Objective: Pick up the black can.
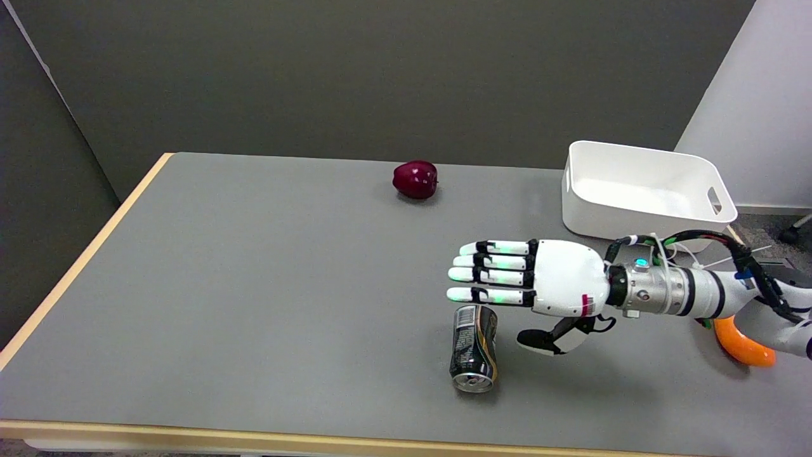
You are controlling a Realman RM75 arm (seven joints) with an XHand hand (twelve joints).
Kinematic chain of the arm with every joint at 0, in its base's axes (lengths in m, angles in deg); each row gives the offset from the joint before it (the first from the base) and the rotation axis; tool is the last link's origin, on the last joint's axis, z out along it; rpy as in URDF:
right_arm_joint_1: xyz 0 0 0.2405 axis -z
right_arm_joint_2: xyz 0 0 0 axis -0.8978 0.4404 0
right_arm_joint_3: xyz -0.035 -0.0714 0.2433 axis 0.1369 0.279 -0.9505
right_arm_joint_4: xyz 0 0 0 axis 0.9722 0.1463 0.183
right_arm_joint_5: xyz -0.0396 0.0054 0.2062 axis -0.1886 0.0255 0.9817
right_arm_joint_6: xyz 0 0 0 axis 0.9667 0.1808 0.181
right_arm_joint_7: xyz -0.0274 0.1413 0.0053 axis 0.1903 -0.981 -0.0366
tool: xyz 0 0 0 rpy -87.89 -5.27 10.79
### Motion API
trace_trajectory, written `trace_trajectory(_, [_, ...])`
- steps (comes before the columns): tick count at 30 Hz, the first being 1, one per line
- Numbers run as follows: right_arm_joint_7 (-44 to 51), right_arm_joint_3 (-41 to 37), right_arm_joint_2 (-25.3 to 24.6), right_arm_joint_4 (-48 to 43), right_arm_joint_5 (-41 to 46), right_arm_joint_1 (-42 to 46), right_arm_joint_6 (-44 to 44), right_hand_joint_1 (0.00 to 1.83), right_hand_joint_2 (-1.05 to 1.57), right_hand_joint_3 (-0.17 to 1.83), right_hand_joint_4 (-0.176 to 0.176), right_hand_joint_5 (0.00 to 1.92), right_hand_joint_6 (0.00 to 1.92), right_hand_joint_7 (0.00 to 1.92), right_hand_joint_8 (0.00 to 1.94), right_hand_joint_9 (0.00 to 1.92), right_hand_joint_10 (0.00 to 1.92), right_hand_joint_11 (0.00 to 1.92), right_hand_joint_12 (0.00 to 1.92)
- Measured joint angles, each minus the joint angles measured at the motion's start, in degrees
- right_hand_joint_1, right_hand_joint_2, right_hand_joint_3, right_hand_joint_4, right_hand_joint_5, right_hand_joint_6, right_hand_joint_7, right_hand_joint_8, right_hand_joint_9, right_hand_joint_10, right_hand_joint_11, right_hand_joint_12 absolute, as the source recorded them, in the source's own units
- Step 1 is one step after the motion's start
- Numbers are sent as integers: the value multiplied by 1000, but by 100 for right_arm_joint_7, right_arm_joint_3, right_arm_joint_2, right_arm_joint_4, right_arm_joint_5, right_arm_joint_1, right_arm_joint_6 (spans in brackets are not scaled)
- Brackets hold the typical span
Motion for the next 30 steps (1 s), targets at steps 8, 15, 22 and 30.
trace_trajectory(8, [23, 33, -171, -74, -64, 39, 20, 751, 591, 958, 10, -1, -1, -1, 44, 1, 437, -1, 651])
trace_trajectory(15, [33, 75, -282, -84, -134, 43, 25, 748, 591, 957, 9, -1, -1, -1, 43, 0, 430, -1, 648])
trace_trajectory(22, [39, 161, -376, -5, -199, -18, 28, 750, 600, 967, 5, -1, -1, -1, 48, 0, 425, -1, 645])
trace_trajectory(30, [41, 405, -481, 194, -228, -196, 18, 754, 608, 974, 3, -1, -1, -1, 54, 1, 430, -1, 646])
